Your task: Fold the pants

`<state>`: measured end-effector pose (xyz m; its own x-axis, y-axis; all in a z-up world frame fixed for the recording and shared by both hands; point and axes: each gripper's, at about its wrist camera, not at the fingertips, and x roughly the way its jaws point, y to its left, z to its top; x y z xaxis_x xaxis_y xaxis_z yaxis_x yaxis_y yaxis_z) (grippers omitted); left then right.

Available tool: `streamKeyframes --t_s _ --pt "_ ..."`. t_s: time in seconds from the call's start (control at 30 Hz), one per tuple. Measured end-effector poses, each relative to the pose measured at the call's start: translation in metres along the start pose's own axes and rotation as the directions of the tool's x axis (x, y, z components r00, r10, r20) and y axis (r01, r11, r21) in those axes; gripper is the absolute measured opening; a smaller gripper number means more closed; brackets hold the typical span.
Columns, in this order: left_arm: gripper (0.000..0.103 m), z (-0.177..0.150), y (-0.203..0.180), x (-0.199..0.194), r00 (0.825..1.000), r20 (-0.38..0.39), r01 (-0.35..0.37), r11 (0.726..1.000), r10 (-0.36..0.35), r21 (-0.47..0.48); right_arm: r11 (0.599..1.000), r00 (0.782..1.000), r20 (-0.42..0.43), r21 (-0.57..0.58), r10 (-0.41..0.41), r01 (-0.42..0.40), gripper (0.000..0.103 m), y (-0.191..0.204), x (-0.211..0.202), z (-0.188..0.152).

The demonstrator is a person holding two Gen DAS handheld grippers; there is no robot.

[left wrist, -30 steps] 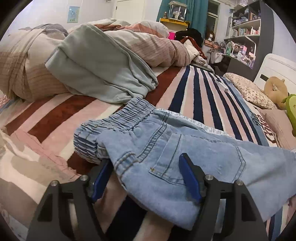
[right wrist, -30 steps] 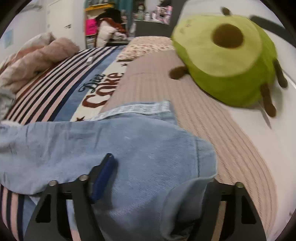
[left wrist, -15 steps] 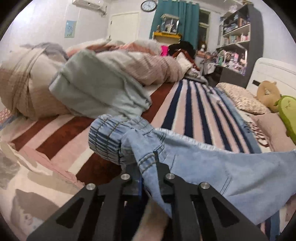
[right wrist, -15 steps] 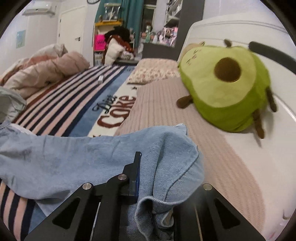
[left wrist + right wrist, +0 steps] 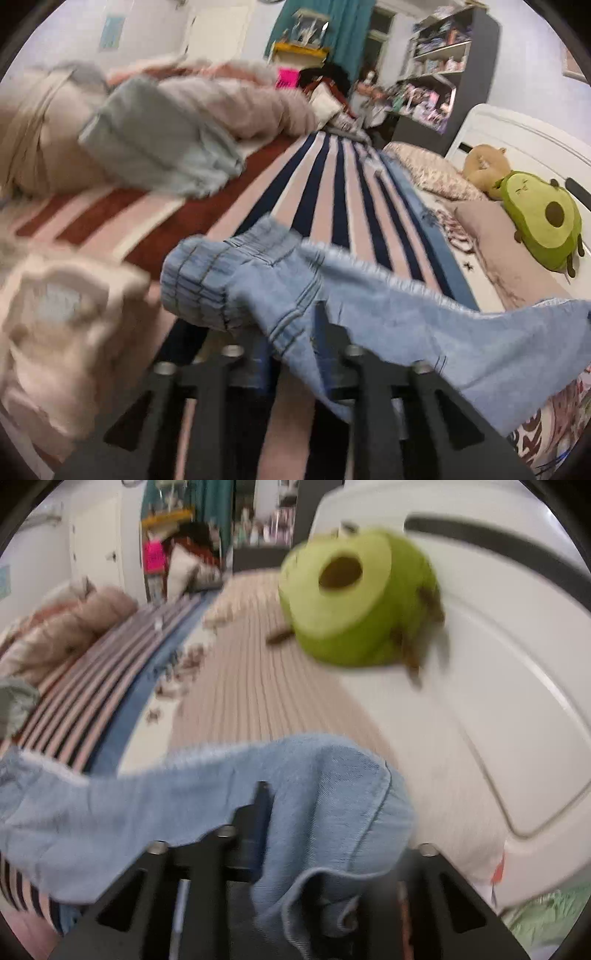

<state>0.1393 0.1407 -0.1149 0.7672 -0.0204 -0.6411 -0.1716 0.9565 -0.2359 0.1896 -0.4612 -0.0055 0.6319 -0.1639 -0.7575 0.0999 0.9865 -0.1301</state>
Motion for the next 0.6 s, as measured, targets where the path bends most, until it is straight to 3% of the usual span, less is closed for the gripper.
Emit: streamKeyframes --t_s 0.07,0.13,0.2,0.23,0.3,0.43,0.47,0.5,0.57,0.6 --pt "0.053 -0.006 0.005 0.001 1.000 -0.015 0.012 1.000 -0.012 -0.020 1.000 1.000 -0.006 -0.001 -0.026 0.026 0.056 -0.002 -0.004 -0.010" --pt "0.055 -0.011 0.008 0.004 0.999 -0.030 0.012 0.999 -0.013 -0.041 0.998 0.998 0.011 0.016 -0.061 0.061 0.064 -0.007 -0.016 -0.020" --pt "0.074 -0.015 0.010 0.009 0.999 -0.044 0.018 0.997 -0.021 -0.074 0.993 0.992 0.046 0.016 -0.115 0.115 0.072 -0.009 -0.033 -0.028" --pt "0.078 -0.016 0.011 0.013 0.998 -0.051 0.030 0.995 -0.035 -0.093 0.992 0.990 0.068 0.016 -0.126 0.125 0.078 -0.009 -0.041 -0.032" --pt "0.081 -0.018 0.014 0.023 0.997 -0.057 0.051 0.989 -0.060 -0.141 0.994 0.986 0.120 0.016 -0.114 0.113 0.084 -0.004 -0.059 -0.039" --pt "0.080 -0.018 0.025 0.039 0.995 -0.032 0.083 0.973 -0.092 -0.214 1.000 0.984 0.175 0.006 -0.015 0.014 0.085 0.018 -0.077 -0.049" --pt "0.072 -0.017 0.025 0.040 0.996 -0.017 0.082 0.972 -0.088 -0.219 1.000 0.984 0.175 -0.001 0.010 -0.011 0.085 0.025 -0.079 -0.053" --pt "0.050 -0.015 0.025 0.039 0.998 0.000 0.063 0.973 -0.064 -0.221 1.000 0.984 0.174 -0.008 0.026 -0.025 0.085 0.032 -0.078 -0.054" --pt "0.021 -0.006 0.027 0.034 0.999 0.035 0.015 0.978 -0.008 -0.209 0.998 0.983 0.176 -0.024 0.059 -0.055 0.085 0.044 -0.078 -0.057" --pt "0.017 -0.001 0.031 0.032 0.998 0.061 0.041 0.975 -0.028 -0.217 0.997 0.981 0.176 -0.032 0.076 -0.072 0.085 0.049 -0.078 -0.058"
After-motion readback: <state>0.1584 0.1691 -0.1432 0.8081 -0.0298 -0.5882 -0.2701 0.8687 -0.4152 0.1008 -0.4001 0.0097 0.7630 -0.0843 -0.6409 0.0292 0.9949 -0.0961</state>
